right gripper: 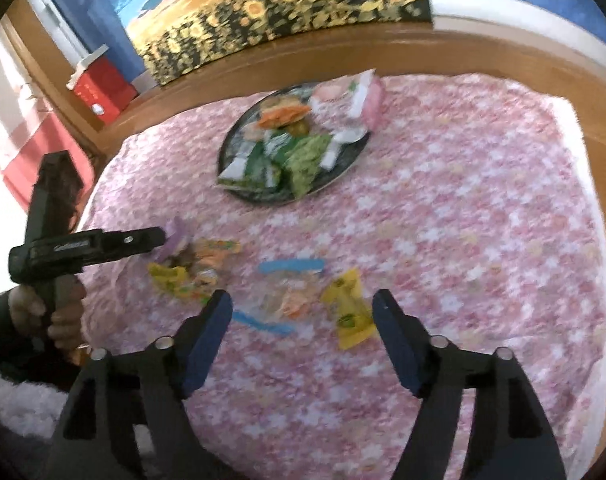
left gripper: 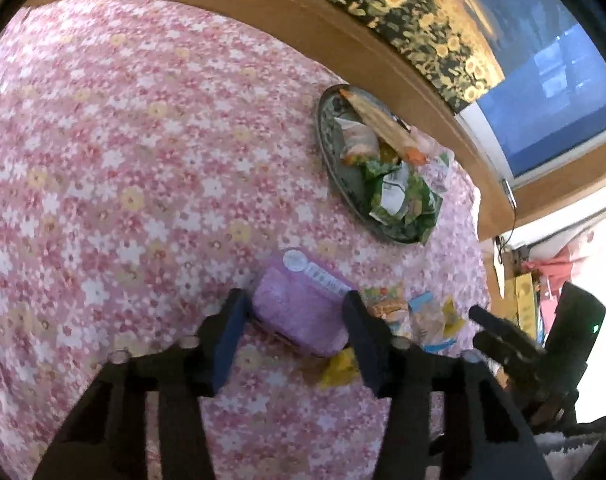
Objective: Organize snacks
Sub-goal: 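Move the left tool to the purple tin box and grasp it, then carry the purple tin to the plate with the left tool while the right carries a yellow packet there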
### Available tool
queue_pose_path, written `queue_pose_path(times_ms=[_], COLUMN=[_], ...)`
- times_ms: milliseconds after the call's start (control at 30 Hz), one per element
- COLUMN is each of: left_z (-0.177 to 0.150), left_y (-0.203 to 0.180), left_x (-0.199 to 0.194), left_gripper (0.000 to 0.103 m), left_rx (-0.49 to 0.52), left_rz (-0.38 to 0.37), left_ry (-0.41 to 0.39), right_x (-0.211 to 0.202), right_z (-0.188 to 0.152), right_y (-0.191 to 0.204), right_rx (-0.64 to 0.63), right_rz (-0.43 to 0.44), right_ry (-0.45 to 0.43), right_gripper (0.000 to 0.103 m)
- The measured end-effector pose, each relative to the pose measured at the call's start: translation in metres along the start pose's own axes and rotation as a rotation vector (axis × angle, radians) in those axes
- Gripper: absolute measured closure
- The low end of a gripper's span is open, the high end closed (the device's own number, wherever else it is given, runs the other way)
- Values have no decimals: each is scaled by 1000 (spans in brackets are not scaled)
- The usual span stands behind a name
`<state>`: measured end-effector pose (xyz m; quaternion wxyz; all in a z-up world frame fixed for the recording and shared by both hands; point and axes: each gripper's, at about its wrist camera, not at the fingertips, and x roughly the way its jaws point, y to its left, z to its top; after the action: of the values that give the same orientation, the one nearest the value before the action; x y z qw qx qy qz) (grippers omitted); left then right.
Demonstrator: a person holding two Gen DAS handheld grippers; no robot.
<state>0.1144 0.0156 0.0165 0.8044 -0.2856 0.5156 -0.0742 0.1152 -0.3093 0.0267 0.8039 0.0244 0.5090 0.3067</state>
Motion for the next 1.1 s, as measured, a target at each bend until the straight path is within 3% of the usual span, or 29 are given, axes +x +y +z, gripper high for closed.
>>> queue_pose_path(times_ms=[133, 367, 433, 500, 767, 933, 1067, 1100], left_z=[-1, -4, -6, -7, -6, -5, -2, 0], left_y=[4, -4, -9, -14, -19, -26, -29, -29], left_x=[-2, -9, -10, -10, -12, -17, -30, -34], left_gripper=[66, 79, 80, 80, 86, 93, 98, 103], left_rx=[-13, 18, 37, 59, 82, 113, 121, 122], left_rz=[-12, -28, -33, -29, -45, -92, -117, -123], left_ry=[0, -15, -15, -15, -29, -41, -104, -121], right_x=[14, 11, 15, 24, 10, 11, 13, 13], right_z=[-1, 0, 0, -2, -5, -7, -7, -7], right_y=[4, -17, -24, -28, -33, -36, -38, -37], right_rx=[-12, 82, 102, 107, 111, 124, 130, 127], right_rz=[-19, -50, -55, -98, -85, -97, -110, -112], right_ry=[41, 2, 18, 60, -4, 10, 24, 25], right_gripper=[27, 27, 38, 74, 75, 75, 75, 75])
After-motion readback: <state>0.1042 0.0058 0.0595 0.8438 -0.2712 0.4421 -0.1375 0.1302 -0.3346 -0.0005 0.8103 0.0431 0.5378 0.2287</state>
